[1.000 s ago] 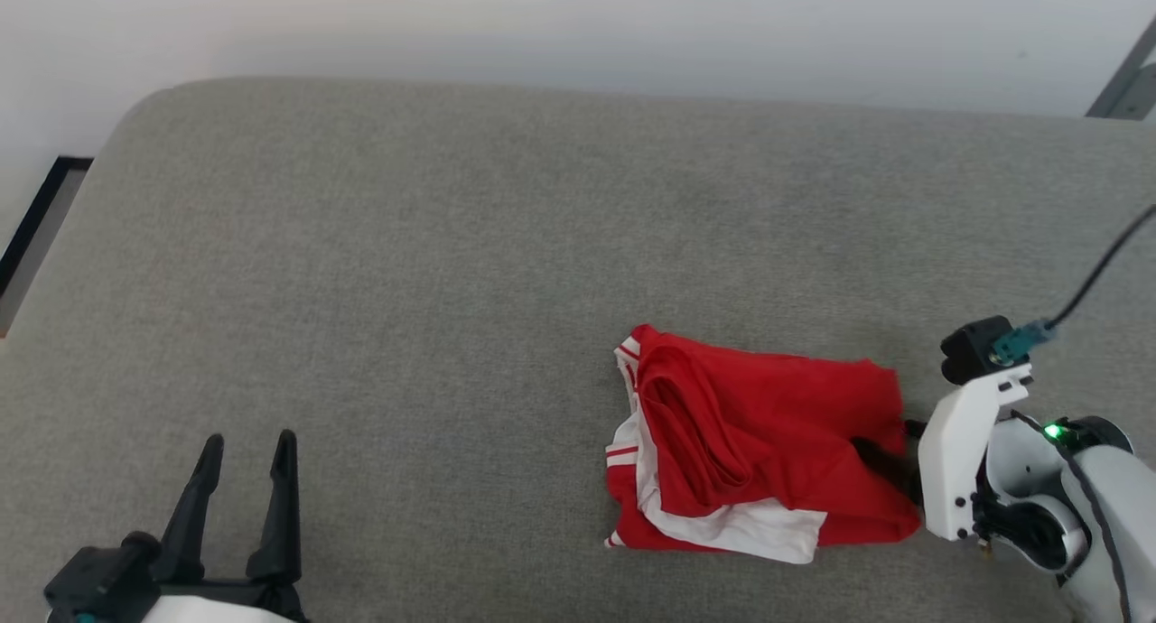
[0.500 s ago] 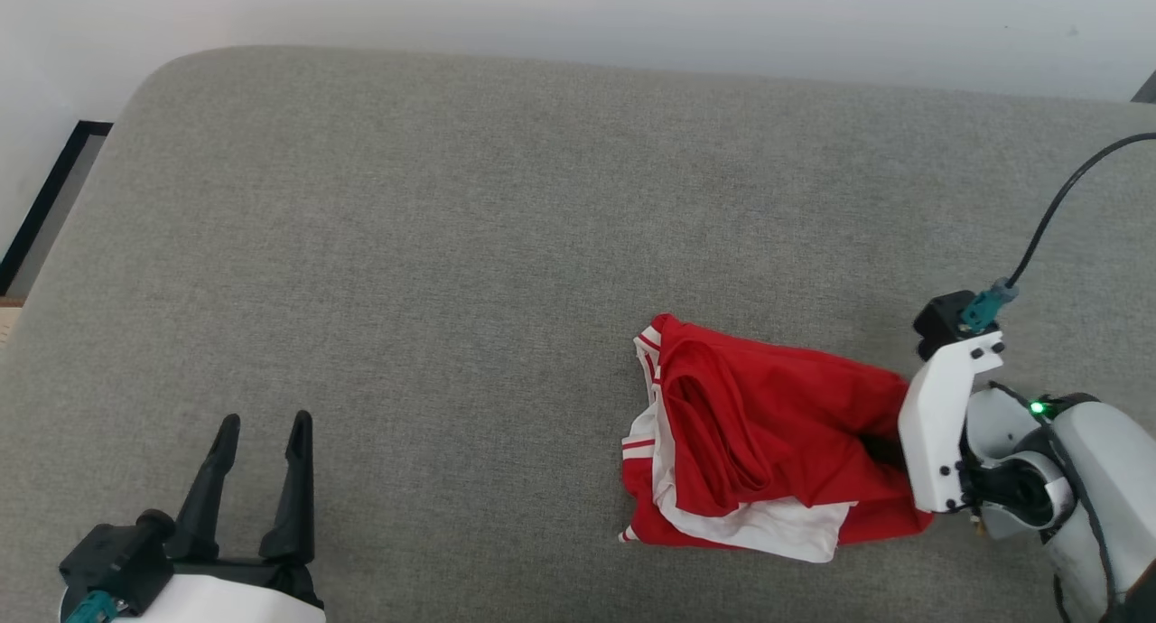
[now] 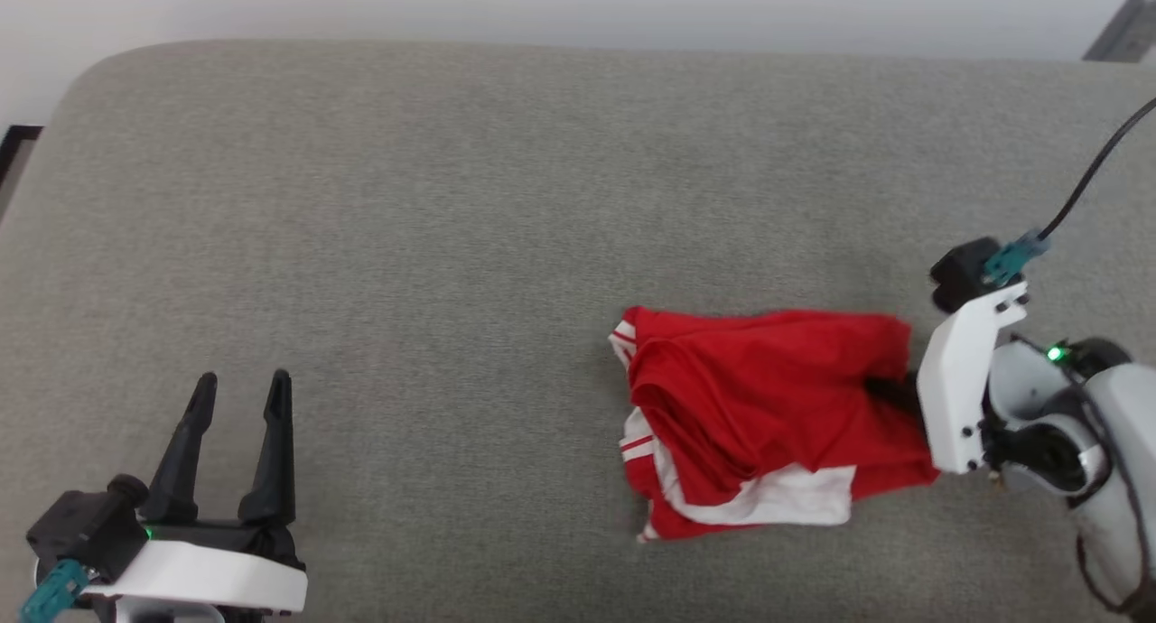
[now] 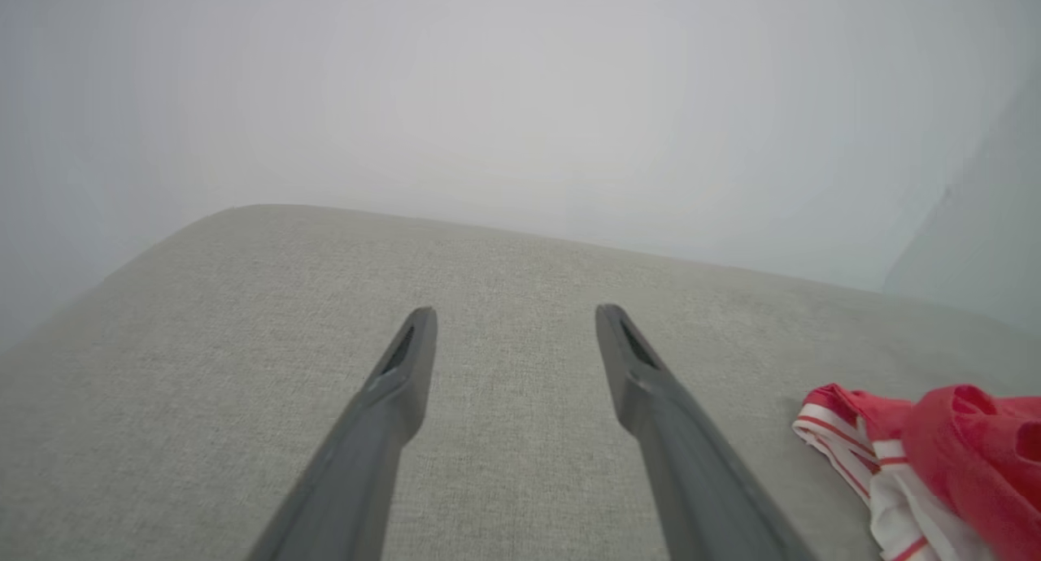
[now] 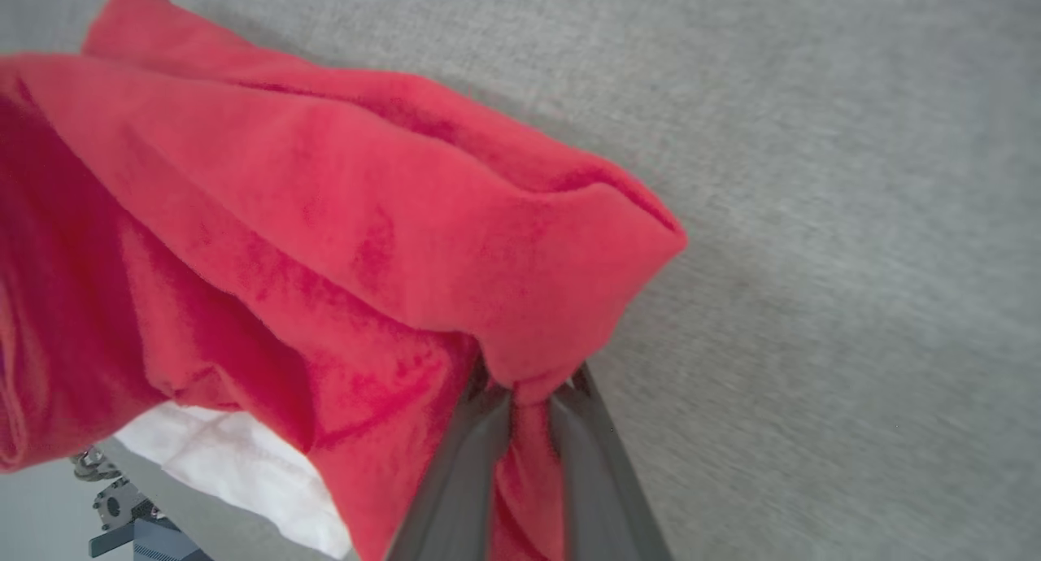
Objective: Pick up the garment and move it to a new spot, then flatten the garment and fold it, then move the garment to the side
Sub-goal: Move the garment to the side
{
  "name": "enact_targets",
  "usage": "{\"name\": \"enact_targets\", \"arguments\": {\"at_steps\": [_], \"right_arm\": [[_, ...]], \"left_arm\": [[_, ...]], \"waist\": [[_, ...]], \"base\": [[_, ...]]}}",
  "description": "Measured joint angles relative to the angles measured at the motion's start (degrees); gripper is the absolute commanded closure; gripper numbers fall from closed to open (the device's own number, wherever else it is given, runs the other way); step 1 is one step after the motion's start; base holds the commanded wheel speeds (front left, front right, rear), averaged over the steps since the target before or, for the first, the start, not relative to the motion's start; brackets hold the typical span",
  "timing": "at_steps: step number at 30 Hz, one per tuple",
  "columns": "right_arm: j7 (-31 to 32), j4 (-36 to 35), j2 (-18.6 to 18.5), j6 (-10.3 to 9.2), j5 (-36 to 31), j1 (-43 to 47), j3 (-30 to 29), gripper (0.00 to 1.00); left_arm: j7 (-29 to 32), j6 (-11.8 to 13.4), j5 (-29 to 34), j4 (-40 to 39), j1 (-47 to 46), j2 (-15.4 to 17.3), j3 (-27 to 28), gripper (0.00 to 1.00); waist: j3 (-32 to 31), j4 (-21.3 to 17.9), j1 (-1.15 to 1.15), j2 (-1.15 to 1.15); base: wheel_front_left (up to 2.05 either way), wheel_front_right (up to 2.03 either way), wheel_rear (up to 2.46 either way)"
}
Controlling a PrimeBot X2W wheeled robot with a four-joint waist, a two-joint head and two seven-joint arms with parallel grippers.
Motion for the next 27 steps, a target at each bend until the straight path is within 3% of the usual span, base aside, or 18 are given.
{"name": "enact_targets", "arguments": {"at_steps": [14, 27], "right_arm": [[-1.40, -4.21, -5.13, 0.00, -4.58, -3.42, -4.59, 1.00], [-6.54, -2.40, -7.53, 0.00, -8.88, -9.53, -7.08, 1.00]], "left_arm": [[0.00, -0.01, 0.03, -1.01, -6.40, 2.22, -4.11, 0.00], [0.00, 0.00, 1.02, -1.18, -14.49, 4.60, -11.37, 0.00]], "waist": [[2.17, -5.66, 0.00, 0.00], [5.58, -12.98, 0.00, 0.00]], "base": [[0.00, 0.00, 0.00], [0.00, 0.00, 0.00]]}}
